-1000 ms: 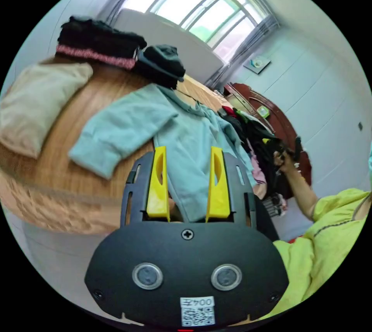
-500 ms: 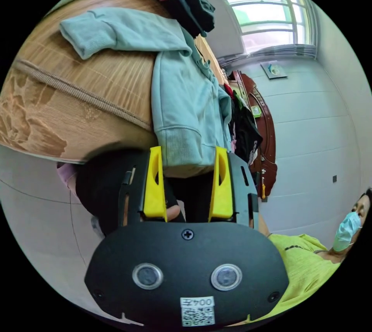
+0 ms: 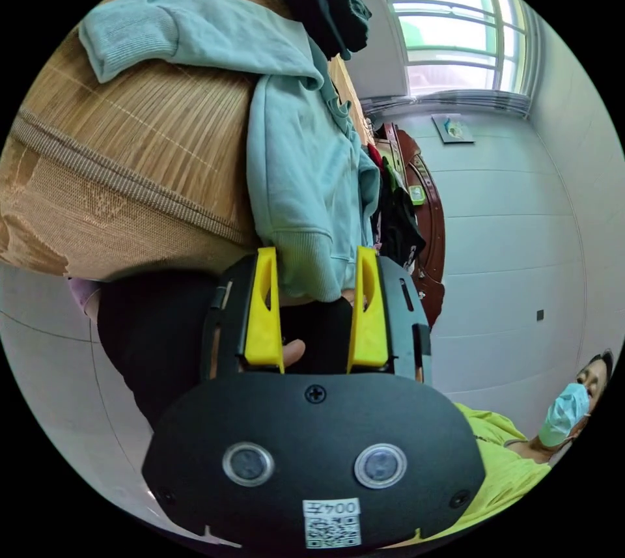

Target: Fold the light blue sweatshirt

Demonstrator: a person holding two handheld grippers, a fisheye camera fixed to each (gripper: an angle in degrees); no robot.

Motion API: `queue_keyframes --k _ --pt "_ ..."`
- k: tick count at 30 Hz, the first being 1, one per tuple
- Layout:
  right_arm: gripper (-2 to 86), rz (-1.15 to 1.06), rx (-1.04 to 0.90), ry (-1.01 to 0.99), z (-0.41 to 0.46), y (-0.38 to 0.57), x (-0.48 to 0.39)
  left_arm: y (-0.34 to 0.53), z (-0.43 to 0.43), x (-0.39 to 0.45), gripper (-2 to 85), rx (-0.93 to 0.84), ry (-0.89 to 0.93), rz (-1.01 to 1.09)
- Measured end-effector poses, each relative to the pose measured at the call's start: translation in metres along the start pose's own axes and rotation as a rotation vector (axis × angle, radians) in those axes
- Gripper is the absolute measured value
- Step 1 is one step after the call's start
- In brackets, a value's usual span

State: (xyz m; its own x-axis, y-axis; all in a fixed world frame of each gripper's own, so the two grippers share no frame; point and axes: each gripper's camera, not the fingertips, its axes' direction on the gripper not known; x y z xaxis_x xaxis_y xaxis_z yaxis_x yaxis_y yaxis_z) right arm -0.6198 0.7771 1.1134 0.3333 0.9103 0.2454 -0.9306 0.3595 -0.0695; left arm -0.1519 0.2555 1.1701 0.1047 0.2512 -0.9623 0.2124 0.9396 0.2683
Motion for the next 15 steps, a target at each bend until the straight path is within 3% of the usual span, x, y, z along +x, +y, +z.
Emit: queue_keyframes --k 5,15 --pt "5.9 0.06 -0.01 -0.02 -0.008 -0.013 0.003 0.006 -0.049 0.017 17.4 0.13 -0.062 0.062" --pt "8.8 0.02 0.036 -0.117 -0.01 -0.014 0.013 -0.024 0.011 0.029 21.4 -0.064 -0.31 0.089"
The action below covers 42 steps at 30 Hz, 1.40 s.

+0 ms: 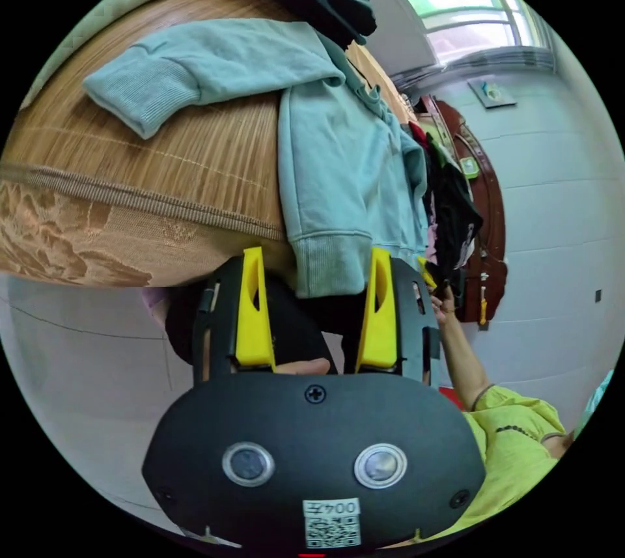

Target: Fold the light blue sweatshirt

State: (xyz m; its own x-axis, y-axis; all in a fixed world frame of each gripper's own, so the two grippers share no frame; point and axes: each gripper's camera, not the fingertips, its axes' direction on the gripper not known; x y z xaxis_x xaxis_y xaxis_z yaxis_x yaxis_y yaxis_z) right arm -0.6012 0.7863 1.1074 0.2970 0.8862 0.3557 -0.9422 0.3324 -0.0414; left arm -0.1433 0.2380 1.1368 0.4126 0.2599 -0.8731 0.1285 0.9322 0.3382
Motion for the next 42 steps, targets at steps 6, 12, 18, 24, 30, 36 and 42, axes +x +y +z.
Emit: queue_keyframes --k 6,12,18,24,30,36,42 --pt "7.9 0.022 -0.017 -0.008 0.001 -0.004 -0.002 0.007 0.01 0.021 21.8 0.008 0.034 0.009" --pt "5.9 0.106 -0.002 -0.056 0.002 -0.003 -0.001 0.013 0.034 0.021 18.4 0.035 0.121 -0.053" --pt "4.0 0.152 -0.001 0.084 0.008 -0.003 -0.042 0.015 0.025 0.035 5.3 0.077 -0.017 -0.079" --pt "3.6 -0.055 -0.011 0.09 -0.028 0.009 -0.124 0.029 -0.075 0.08 3.7 0.136 -0.038 0.071" --pt "3.8 -0.159 -0.169 0.215 -0.012 0.086 -0.135 0.09 -0.11 0.045 2.8 0.014 -0.002 0.098" --pt "4.7 -0.104 -0.095 0.269 0.007 0.132 -0.129 0.141 -0.136 -0.001 2.4 0.225 0.2 -0.028" --pt "6.8 -0.329 0.174 0.61 0.002 0.148 -0.198 0.122 -0.219 0.112 6.3 0.562 -0.254 0.277"
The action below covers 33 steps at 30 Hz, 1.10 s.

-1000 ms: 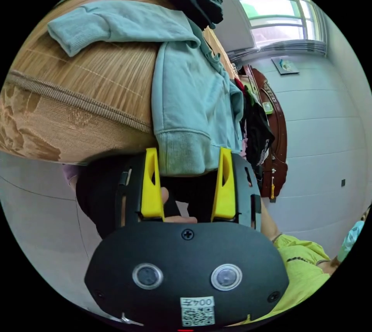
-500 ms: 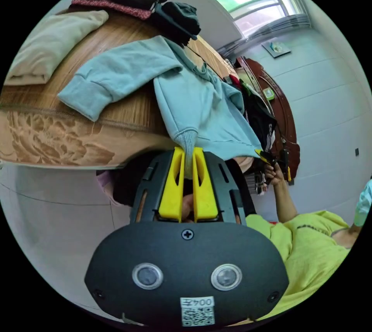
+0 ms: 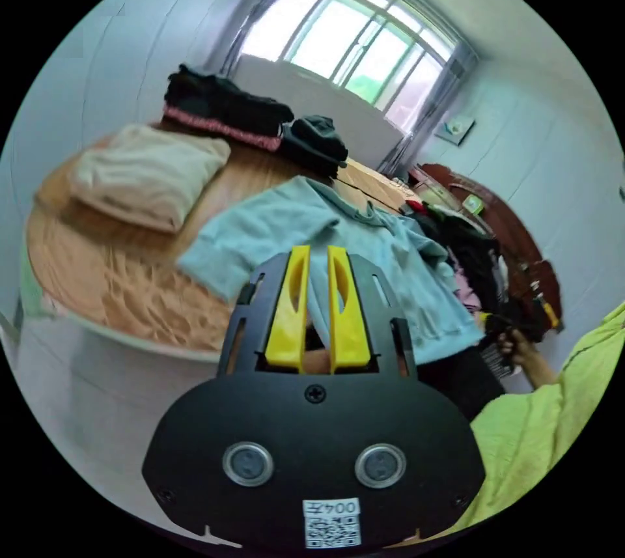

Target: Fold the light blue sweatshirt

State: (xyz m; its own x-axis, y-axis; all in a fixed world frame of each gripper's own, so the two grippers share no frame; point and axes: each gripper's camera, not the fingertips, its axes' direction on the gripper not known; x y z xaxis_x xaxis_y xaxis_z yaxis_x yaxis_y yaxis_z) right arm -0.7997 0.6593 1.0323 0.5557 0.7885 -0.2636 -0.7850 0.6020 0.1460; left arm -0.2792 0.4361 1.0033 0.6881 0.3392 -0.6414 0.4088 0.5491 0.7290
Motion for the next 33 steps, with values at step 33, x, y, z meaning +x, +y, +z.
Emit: queue_keyframes --k 33 --pt "0.3 -0.211 -0.221 0.074 0.098 -0.063 -0.081 -0.169 0.148 0.152 7.8 -0.27 -0.878 0.302"
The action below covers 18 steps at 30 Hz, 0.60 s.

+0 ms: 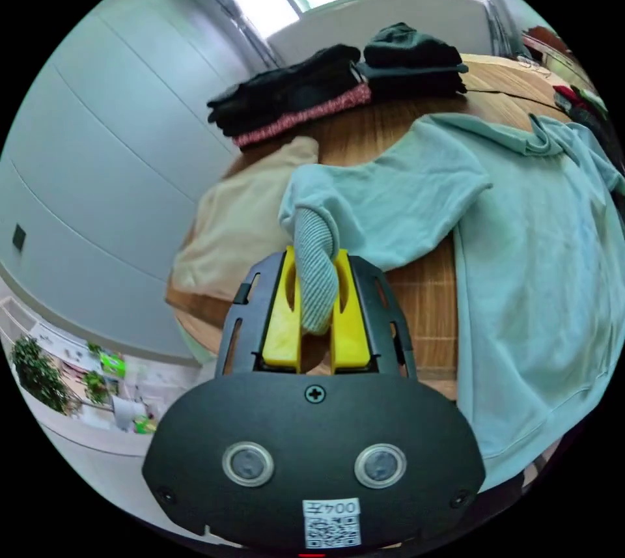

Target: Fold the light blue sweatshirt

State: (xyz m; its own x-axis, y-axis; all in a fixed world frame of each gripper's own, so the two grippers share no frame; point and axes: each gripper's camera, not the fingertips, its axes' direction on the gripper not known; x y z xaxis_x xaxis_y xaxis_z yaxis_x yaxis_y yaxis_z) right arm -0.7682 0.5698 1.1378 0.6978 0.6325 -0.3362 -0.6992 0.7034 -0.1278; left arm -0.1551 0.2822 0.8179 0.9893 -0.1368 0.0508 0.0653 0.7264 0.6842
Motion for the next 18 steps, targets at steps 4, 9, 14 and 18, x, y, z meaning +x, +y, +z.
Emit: queue_keyframes --k 4,9,14,18 --pt "0.3 0.006 -0.002 -0.018 0.001 0.001 0.008 -0.079 -0.041 -0.05 7.5 0.113 -0.17 0.075" --pt "0.8 0.033 -0.002 -0.08 0.002 0.004 0.028 -0.171 -0.025 -0.117 8.1 0.076 -0.302 0.126" --pt "1.3 0.019 -0.009 -0.055 0.004 0.008 0.033 -0.206 0.106 -0.124 15.9 -0.303 -0.404 0.224" --pt "1.4 0.025 -0.015 -0.058 0.006 0.012 0.043 -0.168 0.154 -0.143 17.1 -0.388 -0.338 0.131"
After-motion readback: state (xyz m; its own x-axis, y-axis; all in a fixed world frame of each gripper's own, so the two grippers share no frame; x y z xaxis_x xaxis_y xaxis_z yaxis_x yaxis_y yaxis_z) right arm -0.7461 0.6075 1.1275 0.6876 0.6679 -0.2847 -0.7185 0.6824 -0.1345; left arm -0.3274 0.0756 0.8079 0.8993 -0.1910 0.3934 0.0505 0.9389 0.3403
